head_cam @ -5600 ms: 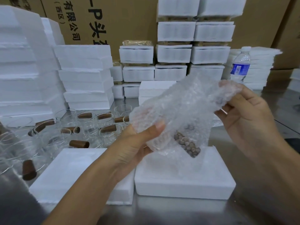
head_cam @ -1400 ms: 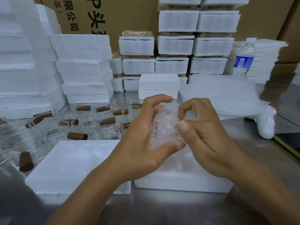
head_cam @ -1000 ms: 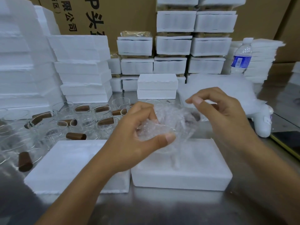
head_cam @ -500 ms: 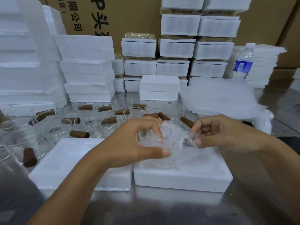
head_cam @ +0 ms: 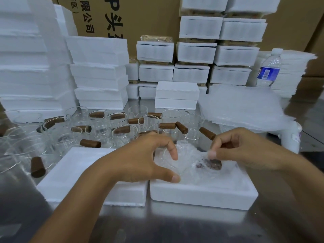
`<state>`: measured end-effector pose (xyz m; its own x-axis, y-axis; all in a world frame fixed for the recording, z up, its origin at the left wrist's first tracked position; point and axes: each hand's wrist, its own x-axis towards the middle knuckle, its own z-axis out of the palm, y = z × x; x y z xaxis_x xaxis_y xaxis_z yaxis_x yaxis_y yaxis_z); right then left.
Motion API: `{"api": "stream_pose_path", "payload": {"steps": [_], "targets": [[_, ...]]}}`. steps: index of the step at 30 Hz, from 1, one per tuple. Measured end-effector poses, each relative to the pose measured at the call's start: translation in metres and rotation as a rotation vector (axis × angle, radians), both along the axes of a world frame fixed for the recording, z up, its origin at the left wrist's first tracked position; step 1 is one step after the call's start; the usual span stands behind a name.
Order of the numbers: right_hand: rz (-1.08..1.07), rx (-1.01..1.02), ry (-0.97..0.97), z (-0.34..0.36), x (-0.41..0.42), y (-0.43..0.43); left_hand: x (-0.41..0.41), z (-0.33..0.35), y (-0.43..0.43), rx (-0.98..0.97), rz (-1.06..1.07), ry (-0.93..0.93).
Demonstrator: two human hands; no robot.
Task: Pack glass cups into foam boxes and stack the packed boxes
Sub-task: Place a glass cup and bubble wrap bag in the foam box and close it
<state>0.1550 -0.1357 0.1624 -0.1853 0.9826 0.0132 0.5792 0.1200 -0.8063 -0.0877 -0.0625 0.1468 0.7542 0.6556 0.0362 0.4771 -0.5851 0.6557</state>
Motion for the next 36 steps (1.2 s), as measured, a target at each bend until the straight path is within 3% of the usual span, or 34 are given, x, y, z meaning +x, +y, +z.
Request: {"api": "stream_pose_path", "payload": {"steps": [4, 10, 16, 18, 23, 28, 32, 36], "targets": [[-0.133, 0.112, 0.122, 0.0, -0.001, 0.002, -0.001, 0.0, 0.001, 0.008, -0.006, 0.01], [-0.339, 0.263, 0.032, -0.005, 0.004, 0.007, -0.001, 0.001, 0.002, -0.02, -0.053, -0.014], [-0.403, 0.331, -0.02, -0.01, 0.01, 0.011, -0.011, 0.016, -0.002, -0.068, -0.06, -0.214], [-0.384, 0.326, -0.025, -0.012, 0.01, 0.012, -0.02, 0.015, -0.003, -0.017, -0.023, -0.126], [-0.351, 0.278, 0.082, -0.014, 0.003, 0.016, -0.037, 0.003, -0.02, 0.106, 0.03, 0.296], [-0.35, 0.264, 0.124, -0.01, 0.003, 0.014, -0.038, 0.003, -0.026, 0.26, 0.123, 0.431], [-0.394, 0.278, 0.152, -0.008, 0.006, 0.013, -0.038, 0.028, -0.04, 0.315, 0.174, 0.332], [-0.442, 0.282, 0.162, -0.009, 0.009, 0.014, -0.038, 0.064, -0.063, 0.53, 0.242, 0.095]]}}
